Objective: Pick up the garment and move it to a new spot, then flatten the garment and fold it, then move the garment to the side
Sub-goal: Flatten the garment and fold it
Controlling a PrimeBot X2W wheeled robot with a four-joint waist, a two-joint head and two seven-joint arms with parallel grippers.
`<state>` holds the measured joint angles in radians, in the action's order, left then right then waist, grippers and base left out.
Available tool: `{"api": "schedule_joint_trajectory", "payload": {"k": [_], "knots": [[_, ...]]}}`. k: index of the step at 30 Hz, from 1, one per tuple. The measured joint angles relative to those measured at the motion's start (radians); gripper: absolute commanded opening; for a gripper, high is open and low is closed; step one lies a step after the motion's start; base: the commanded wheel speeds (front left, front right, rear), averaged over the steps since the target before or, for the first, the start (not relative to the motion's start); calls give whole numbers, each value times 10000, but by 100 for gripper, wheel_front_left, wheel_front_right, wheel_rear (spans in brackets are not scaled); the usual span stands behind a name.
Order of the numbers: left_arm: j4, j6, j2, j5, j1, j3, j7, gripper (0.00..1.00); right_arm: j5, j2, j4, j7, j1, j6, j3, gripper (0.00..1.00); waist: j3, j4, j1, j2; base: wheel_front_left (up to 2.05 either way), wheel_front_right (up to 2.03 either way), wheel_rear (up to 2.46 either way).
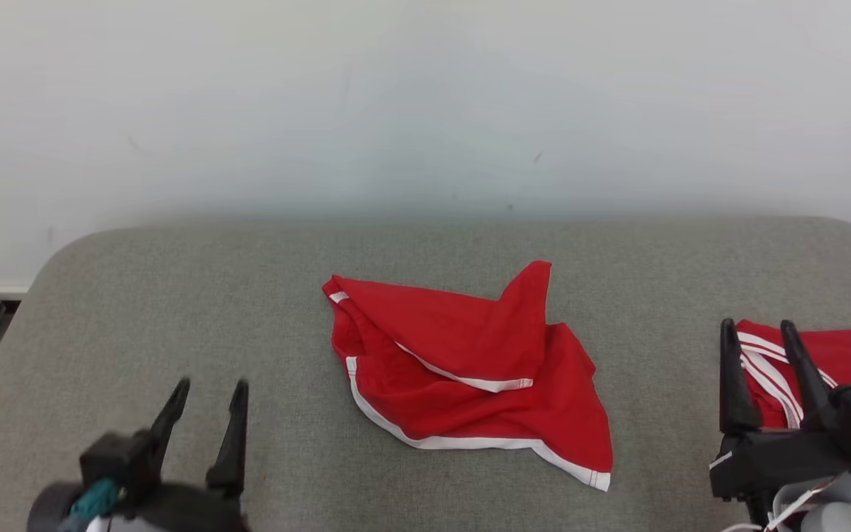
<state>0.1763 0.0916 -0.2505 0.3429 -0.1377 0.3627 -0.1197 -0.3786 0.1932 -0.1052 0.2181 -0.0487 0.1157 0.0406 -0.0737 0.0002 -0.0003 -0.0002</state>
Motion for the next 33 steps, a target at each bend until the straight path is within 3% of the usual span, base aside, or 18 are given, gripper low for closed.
{"api": "schedule_joint_trajectory", "payload": {"k": [10, 33], "knots": [[-732, 146, -228, 31, 1490, -336, 48, 100, 109, -130, 205, 35, 1061, 75, -205, 100, -158, -322, 2, 0, 0, 0, 0], [-1659, 288, -148, -35, 1947, -648, 746, 100, 105, -433, -169, -81, 1235, 77, -211, 100, 82, -444, 3, 2, 0, 0, 0]]}}
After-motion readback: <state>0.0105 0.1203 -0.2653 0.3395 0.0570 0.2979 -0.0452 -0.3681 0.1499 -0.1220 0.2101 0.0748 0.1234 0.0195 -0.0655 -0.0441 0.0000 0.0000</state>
